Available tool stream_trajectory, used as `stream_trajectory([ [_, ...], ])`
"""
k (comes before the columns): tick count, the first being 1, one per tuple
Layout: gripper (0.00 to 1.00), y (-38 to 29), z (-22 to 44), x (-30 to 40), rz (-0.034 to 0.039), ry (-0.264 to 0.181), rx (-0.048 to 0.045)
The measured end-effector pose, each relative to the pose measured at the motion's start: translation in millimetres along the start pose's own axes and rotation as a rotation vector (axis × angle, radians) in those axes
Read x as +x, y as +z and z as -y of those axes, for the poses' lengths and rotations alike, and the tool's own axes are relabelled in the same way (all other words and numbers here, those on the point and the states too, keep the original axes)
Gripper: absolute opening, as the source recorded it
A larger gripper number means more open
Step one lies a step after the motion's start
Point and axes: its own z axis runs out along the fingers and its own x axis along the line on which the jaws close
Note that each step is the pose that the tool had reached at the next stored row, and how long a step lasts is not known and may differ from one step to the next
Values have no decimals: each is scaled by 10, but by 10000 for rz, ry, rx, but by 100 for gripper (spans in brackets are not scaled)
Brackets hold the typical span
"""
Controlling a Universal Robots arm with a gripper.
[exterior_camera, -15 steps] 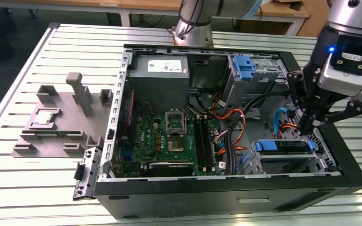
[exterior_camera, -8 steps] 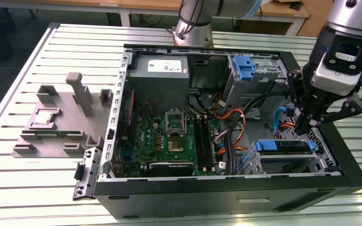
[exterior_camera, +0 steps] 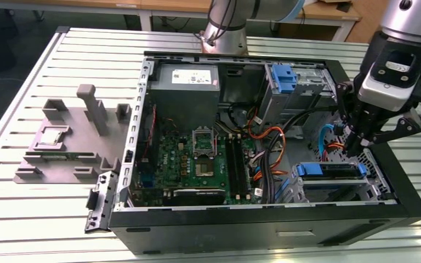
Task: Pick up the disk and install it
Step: 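Insert the first disk wire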
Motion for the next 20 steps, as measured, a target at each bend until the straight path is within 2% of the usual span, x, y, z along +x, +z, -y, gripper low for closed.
stream_trajectory([
  [2, 16, 8, 1, 1, -25, 162, 29],
  [9, 16, 27, -1, 7, -219, 777, 95],
  [13, 16, 31, -5, 7, -223, 1001, 119],
  [17, 16, 32, -5, 7, -230, 1487, 183],
  [18, 16, 32, -5, 7, -227, 1570, 161],
  [20, 16, 35, -5, 6, -241, 1666, 50],
])
